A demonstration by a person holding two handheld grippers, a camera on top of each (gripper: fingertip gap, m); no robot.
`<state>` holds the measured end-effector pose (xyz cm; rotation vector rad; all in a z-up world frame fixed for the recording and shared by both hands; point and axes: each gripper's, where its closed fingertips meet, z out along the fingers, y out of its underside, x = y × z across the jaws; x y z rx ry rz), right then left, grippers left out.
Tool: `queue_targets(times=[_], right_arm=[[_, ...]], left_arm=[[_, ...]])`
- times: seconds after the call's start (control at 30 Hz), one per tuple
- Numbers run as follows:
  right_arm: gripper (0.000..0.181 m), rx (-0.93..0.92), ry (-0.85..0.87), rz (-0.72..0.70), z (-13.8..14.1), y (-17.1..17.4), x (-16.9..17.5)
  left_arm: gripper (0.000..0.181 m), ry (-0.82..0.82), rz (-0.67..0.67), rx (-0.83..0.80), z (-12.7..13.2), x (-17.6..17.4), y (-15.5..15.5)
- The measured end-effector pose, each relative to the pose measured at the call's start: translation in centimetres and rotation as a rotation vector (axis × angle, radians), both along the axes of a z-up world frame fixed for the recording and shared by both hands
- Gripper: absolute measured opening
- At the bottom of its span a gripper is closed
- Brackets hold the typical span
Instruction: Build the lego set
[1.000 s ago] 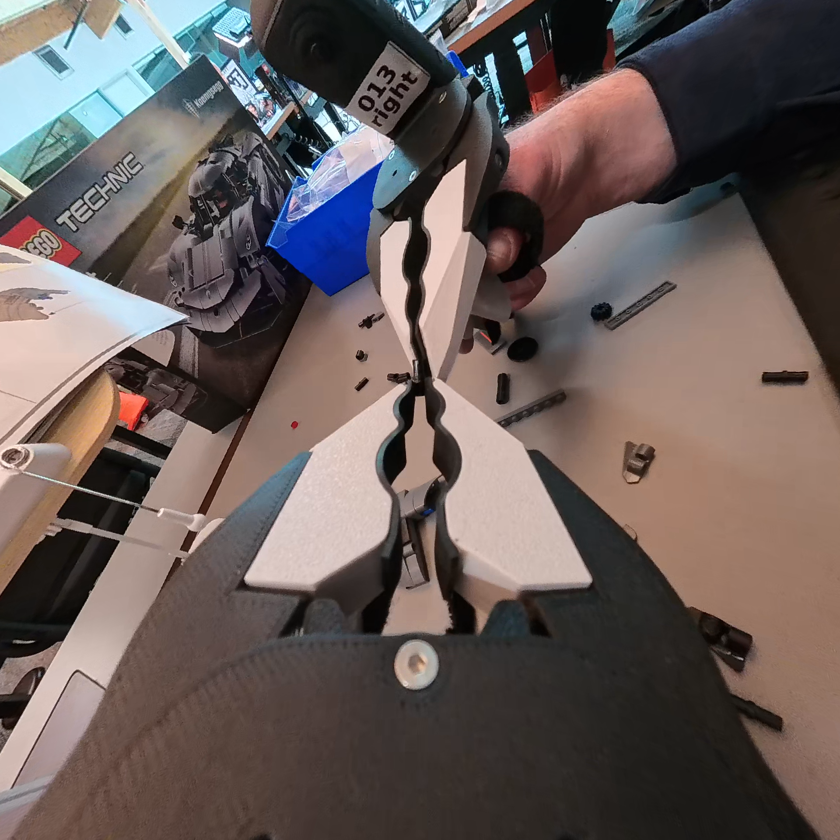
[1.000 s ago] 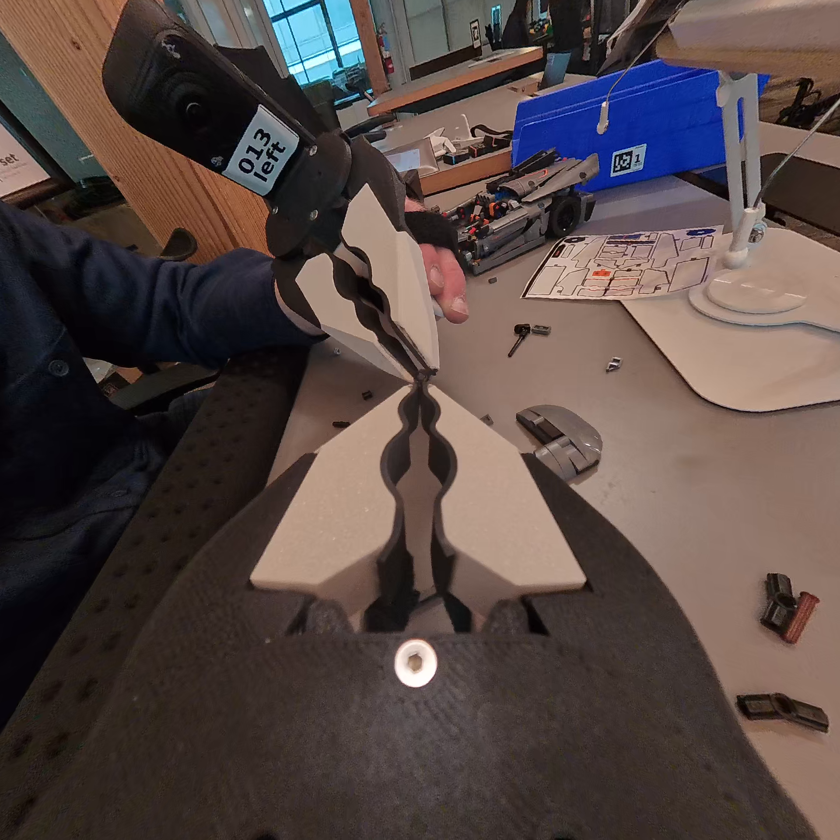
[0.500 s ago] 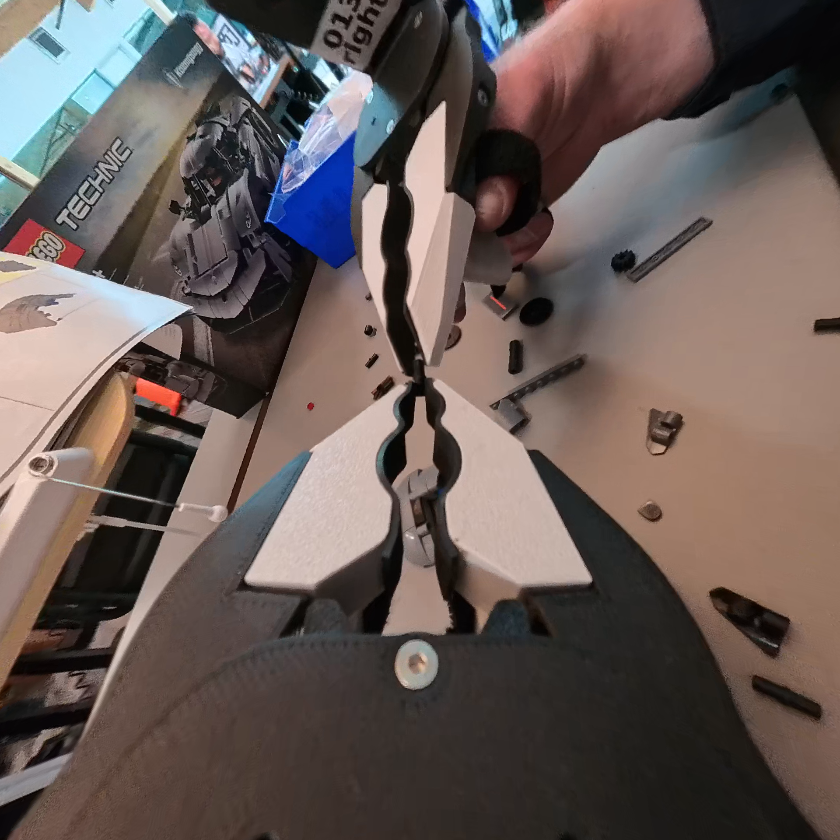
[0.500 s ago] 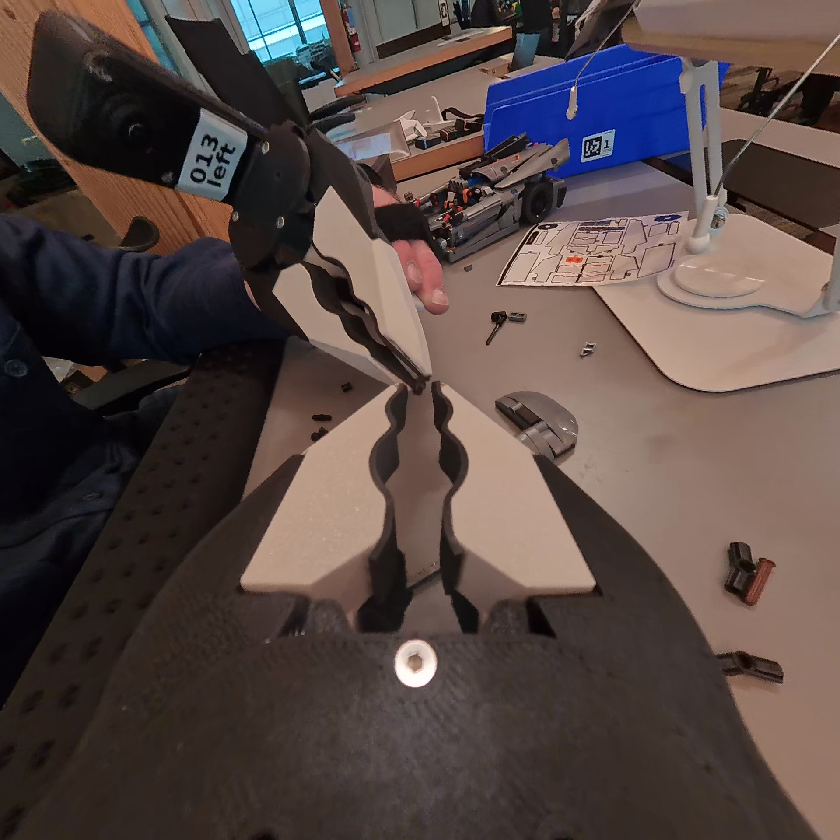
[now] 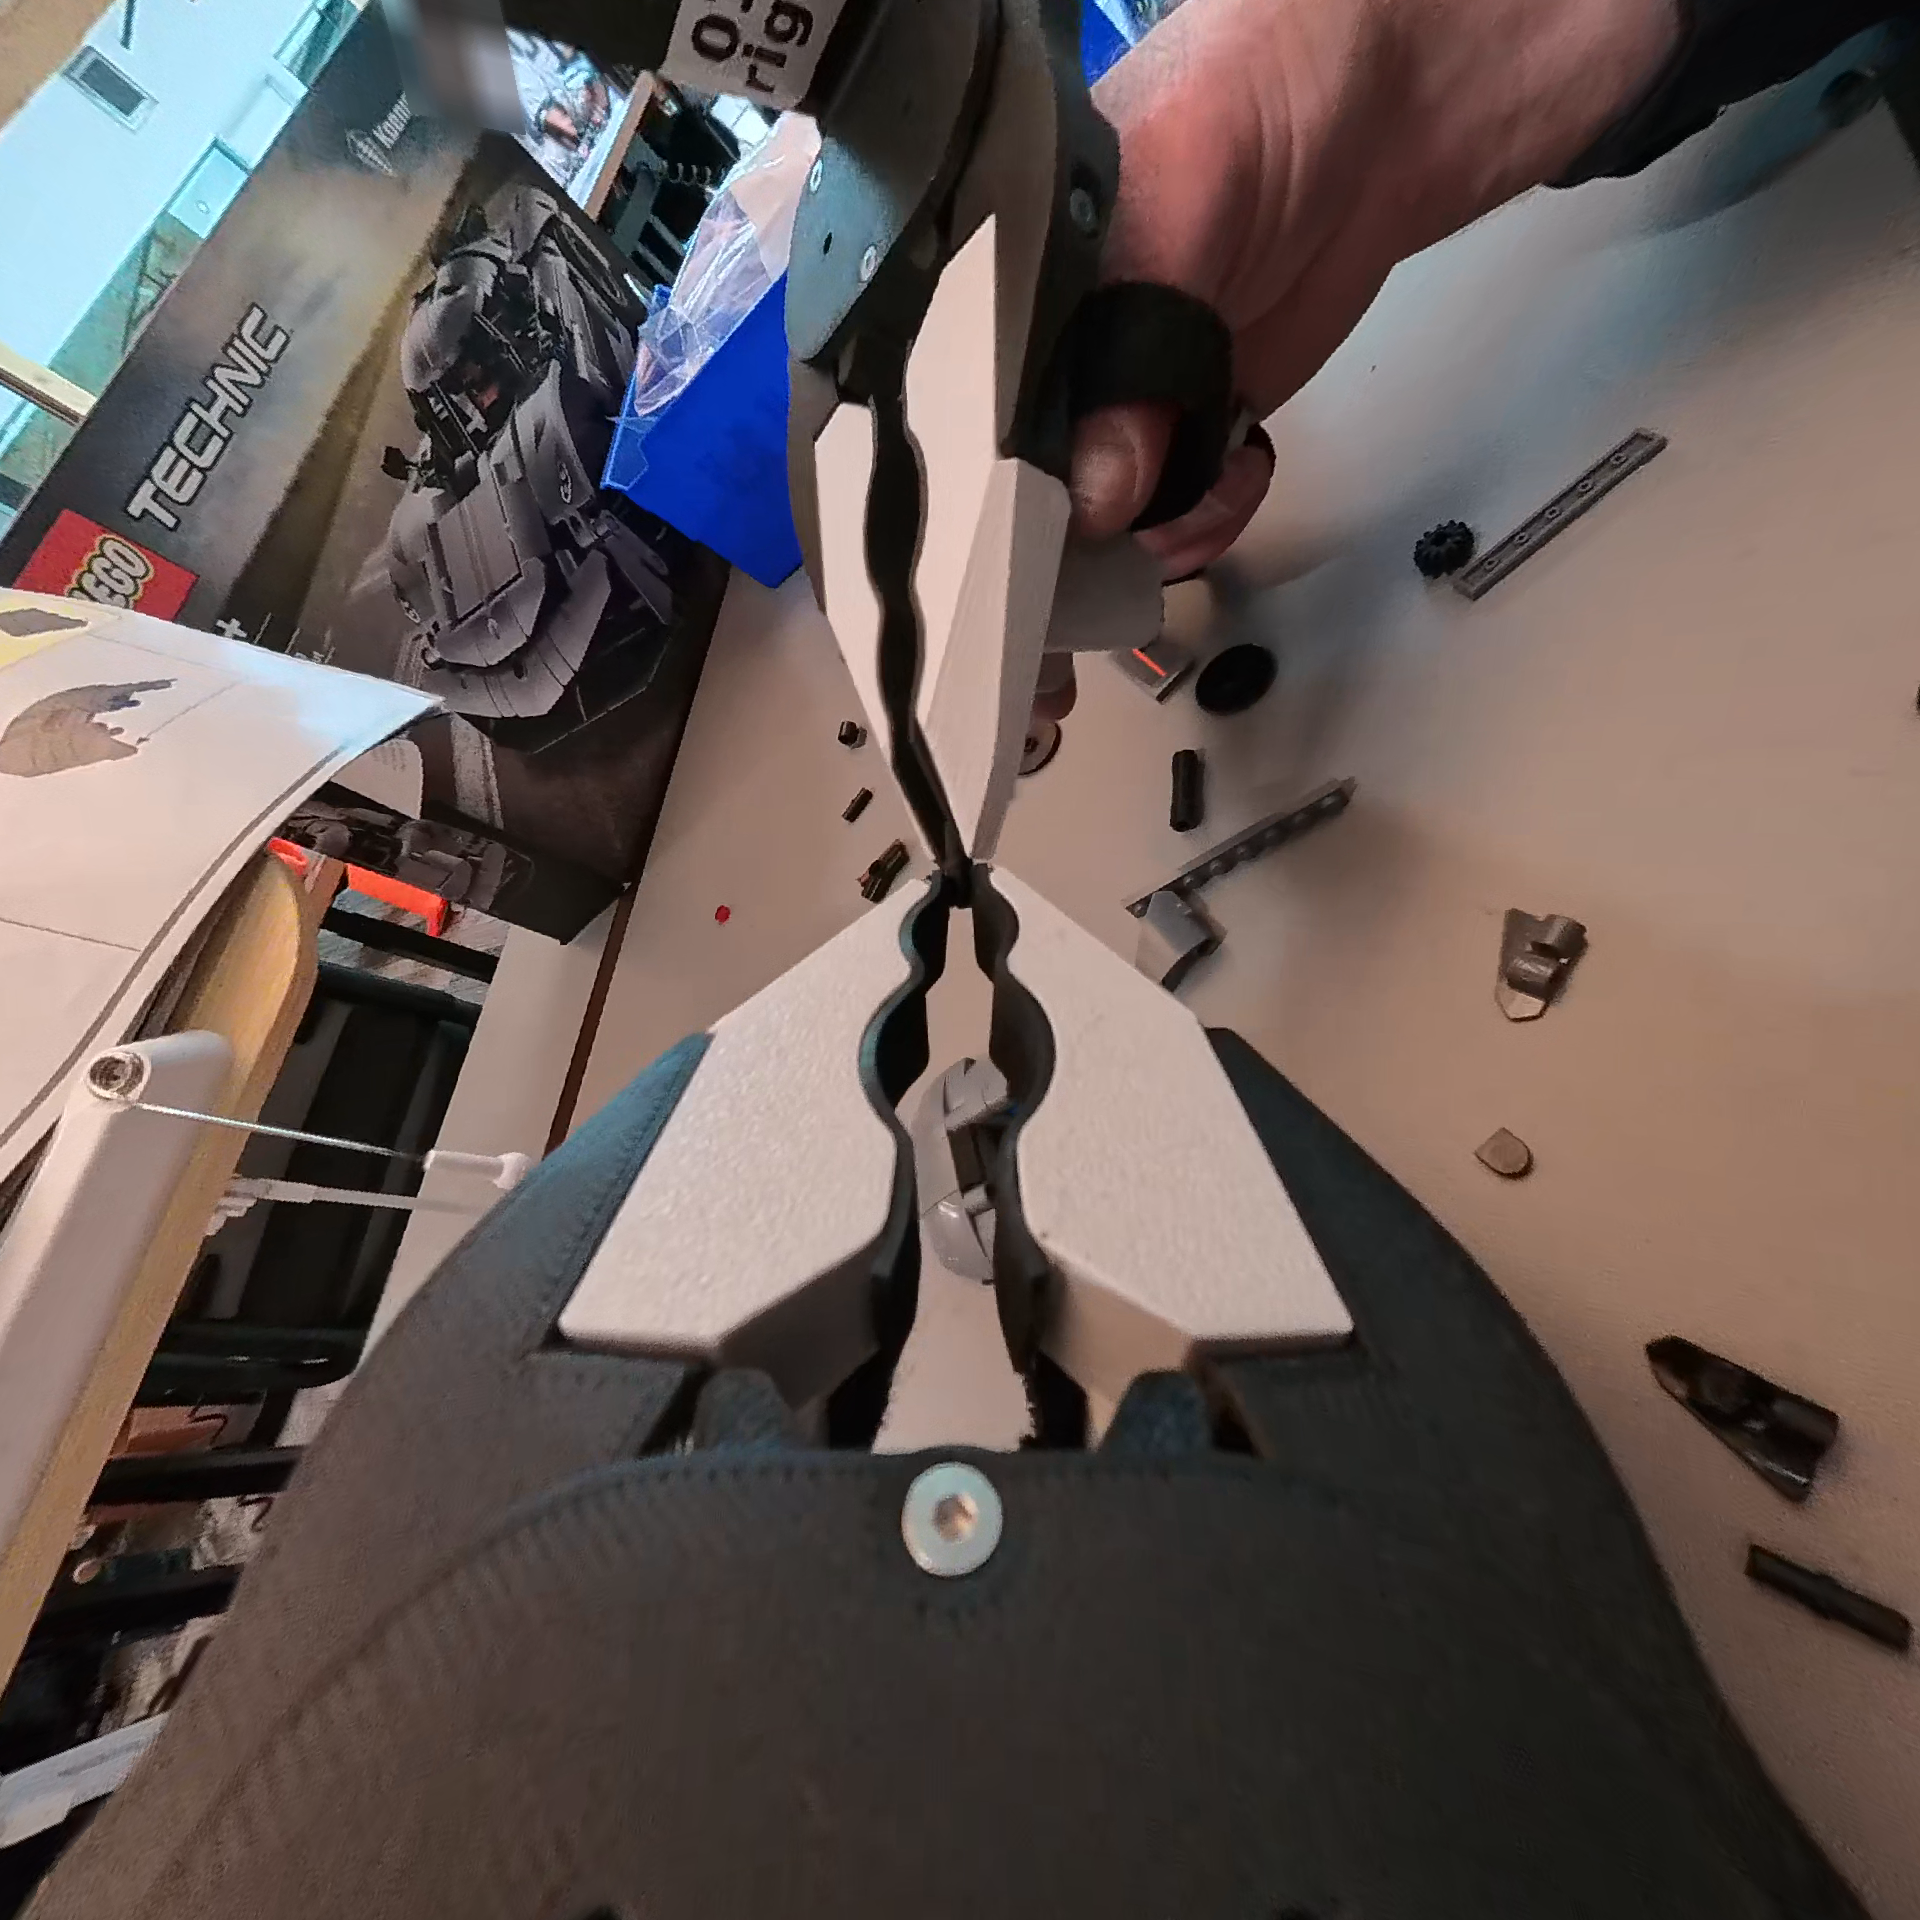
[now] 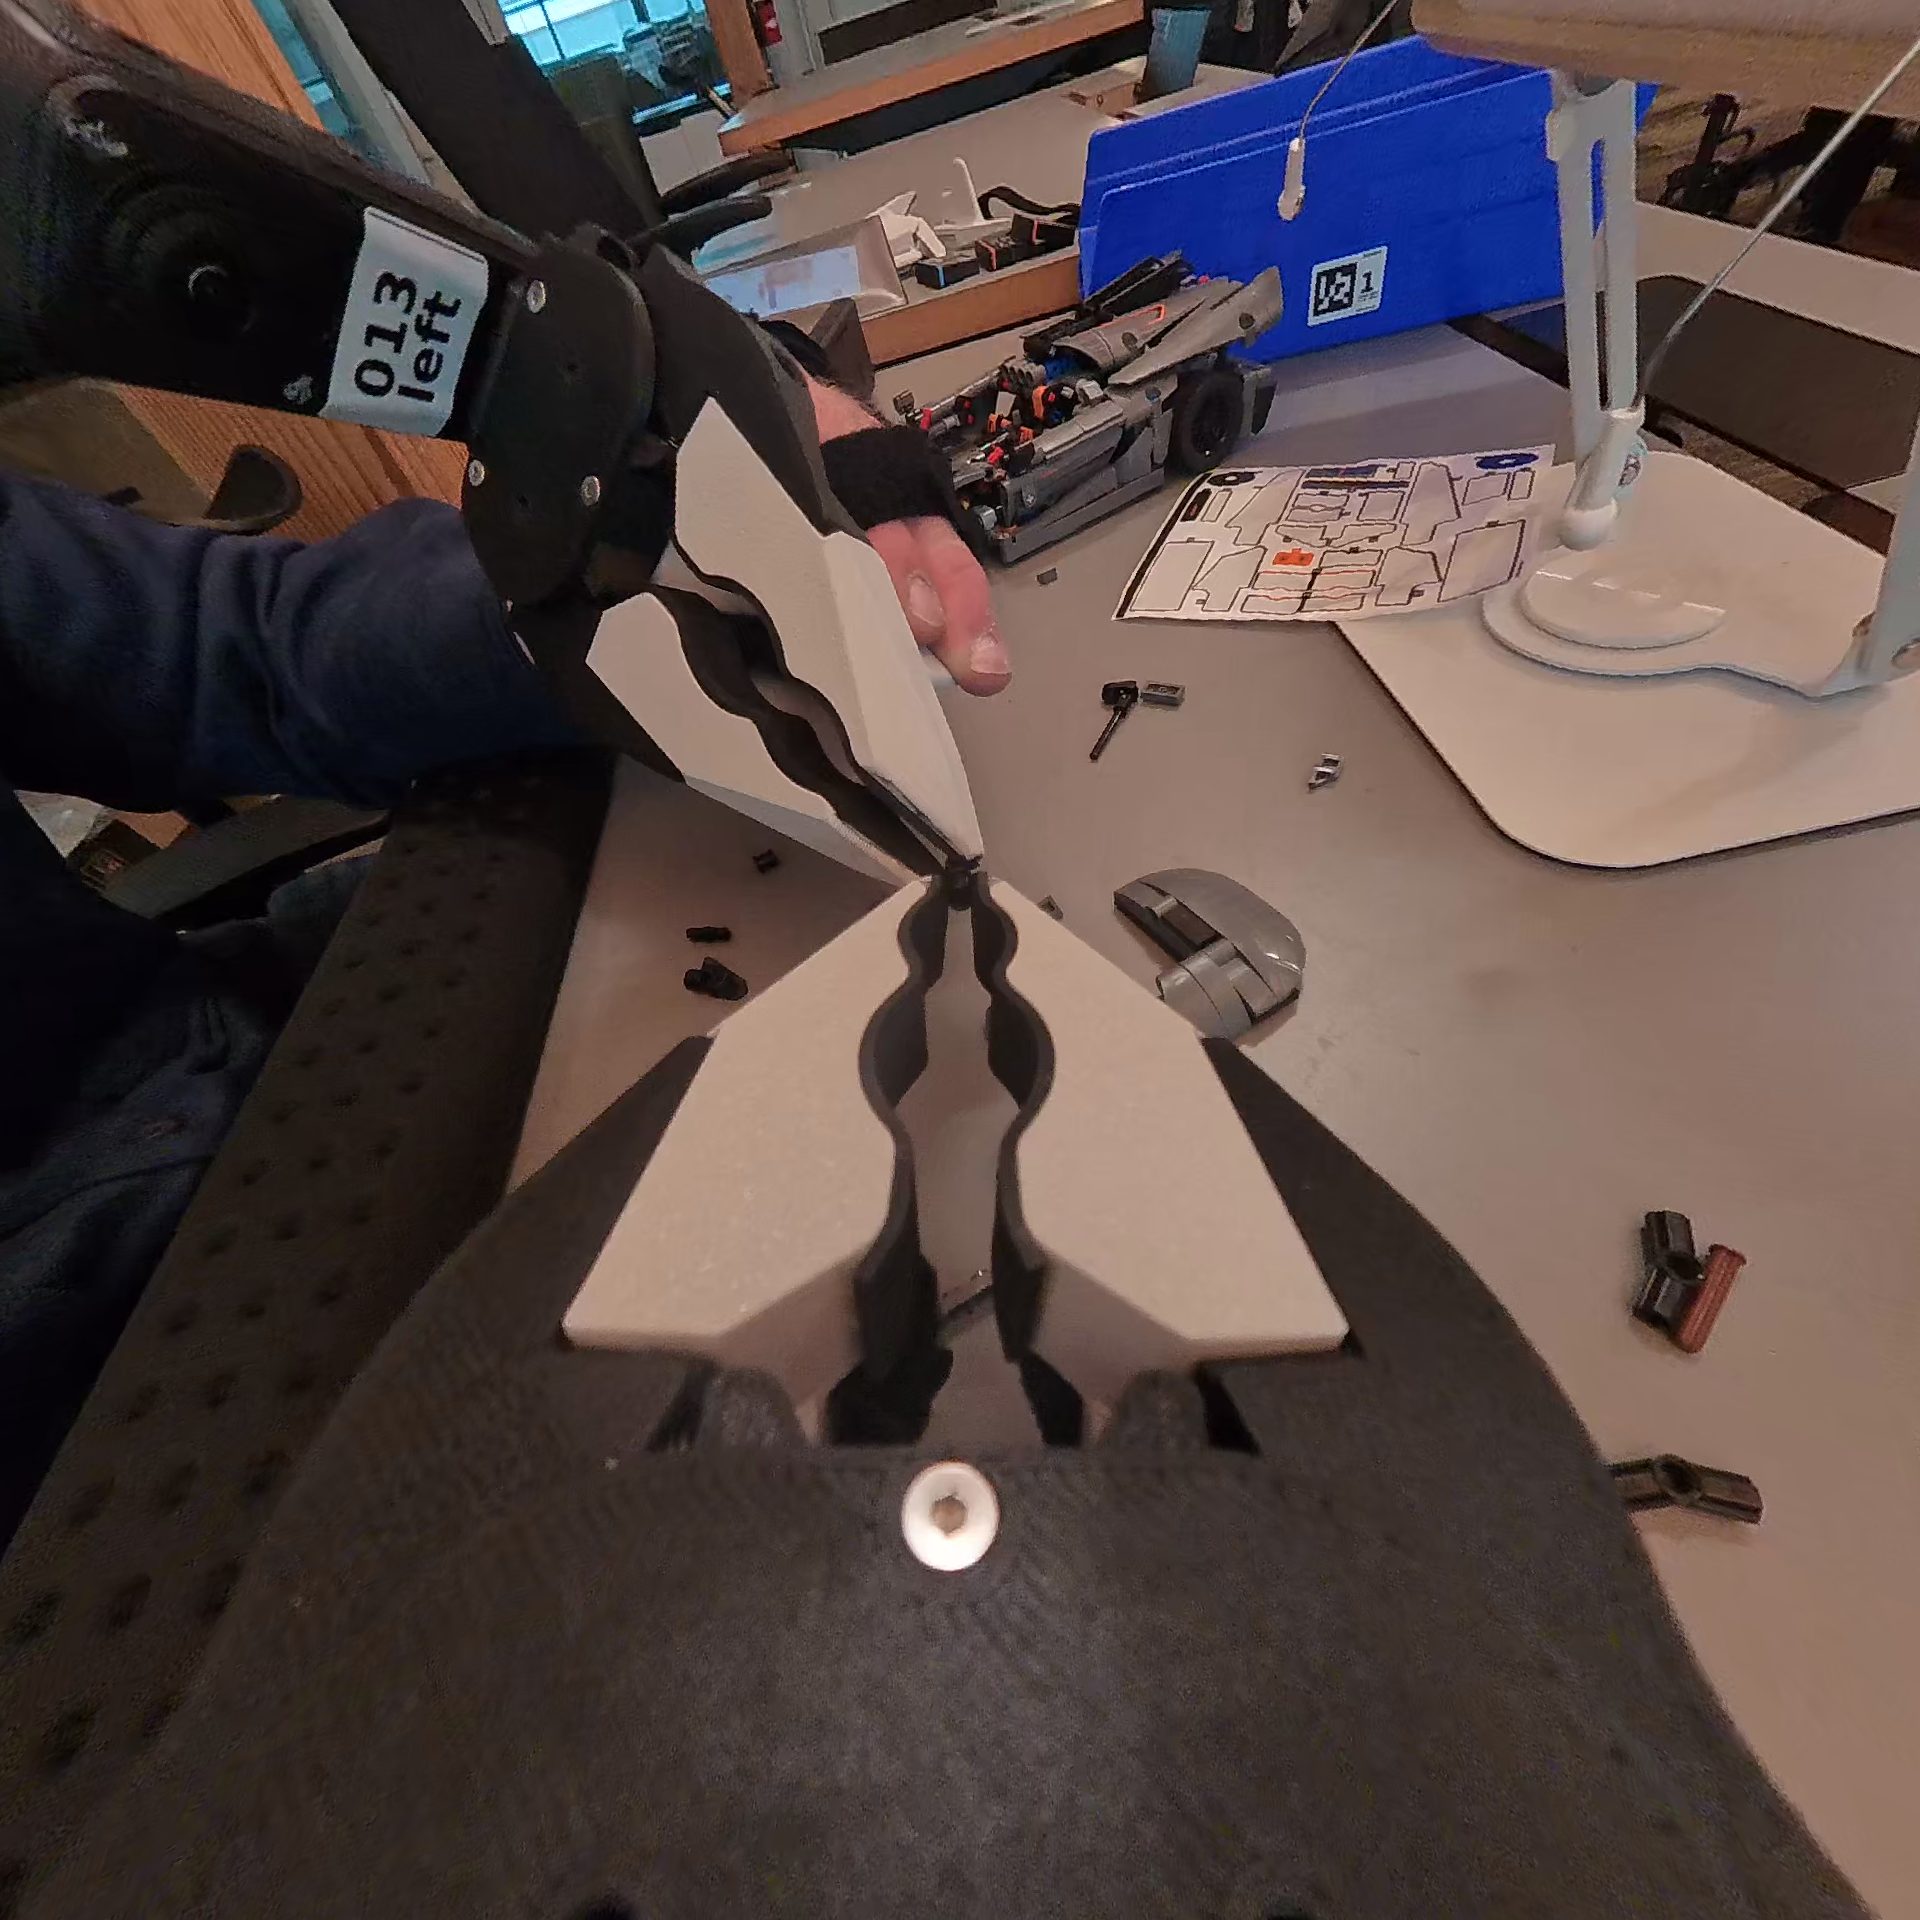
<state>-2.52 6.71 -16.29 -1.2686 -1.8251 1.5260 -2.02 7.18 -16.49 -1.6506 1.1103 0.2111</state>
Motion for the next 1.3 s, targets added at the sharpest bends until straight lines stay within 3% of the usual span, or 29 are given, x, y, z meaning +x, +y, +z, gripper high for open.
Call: queue_targets(times=[0.2,0.43,0.57,0.67,0.83,1.13,1.3], right_arm=[[0.002,0.038,-0.017,-0.013,-0.5,0.2,-0.1],[0.002,0.076,-0.038,-0.040,-1.1,0.9,-0.1],[0.002,0.096,-0.054,-0.028,-1.6,0.5,-0.1],[0.002,0.095,-0.050,-0.032,-1.4,0.7,-0.1],[0.002,0.097,-0.056,-0.028,-1.6,0.6,-0.1],[0.001,0.121,-0.061,-0.026,-1.8,0.5,0.0],[0.002,0.160,-0.043,-0.026,-1.6,0.3,0.0]], left_arm=[[0.007,-0.026,-0.010,-0.067,-0.9,-0.2,-0.1],[0.047,0.004,0.055,-0.403,-6.3,-2.1,-1.1],[0.051,0.031,0.074,-0.466,-8.0,-2.3,-1.3],[0.040,0.056,0.094,-0.474,-8.7,-2.5,-1.0],[0.025,0.017,0.073,-0.516,-9.0,-2.1,-1.4],[0.024,-0.017,0.065,-0.505,-8.8,-2.0,-1.1],[0.024,-0.232,0.040,-0.408,-5.3,-1.6,-0.3]])
